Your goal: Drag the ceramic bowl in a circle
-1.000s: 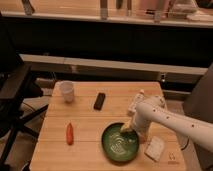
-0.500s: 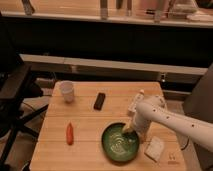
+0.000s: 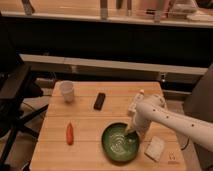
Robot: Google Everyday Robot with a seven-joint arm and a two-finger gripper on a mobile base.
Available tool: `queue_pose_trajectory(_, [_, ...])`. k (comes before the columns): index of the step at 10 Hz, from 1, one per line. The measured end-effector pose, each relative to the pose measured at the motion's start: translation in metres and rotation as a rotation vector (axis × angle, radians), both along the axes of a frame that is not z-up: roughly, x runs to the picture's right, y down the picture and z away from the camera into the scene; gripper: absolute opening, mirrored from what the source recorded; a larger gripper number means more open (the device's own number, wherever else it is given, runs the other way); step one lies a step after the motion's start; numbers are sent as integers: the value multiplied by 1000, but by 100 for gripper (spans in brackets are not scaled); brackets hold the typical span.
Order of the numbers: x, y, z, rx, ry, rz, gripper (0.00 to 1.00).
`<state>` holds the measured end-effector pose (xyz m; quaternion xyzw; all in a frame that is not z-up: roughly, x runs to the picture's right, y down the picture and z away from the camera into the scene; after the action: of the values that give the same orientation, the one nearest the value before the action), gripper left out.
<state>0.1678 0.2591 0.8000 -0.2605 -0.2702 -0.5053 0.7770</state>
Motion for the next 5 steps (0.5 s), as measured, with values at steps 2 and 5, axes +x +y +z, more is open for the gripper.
queue_pose_trajectory(2, [-6,-2,1,0,-6,-5,27])
queue_pose_trajectory(5, [-8,-3,0,-1,-5,-6,1])
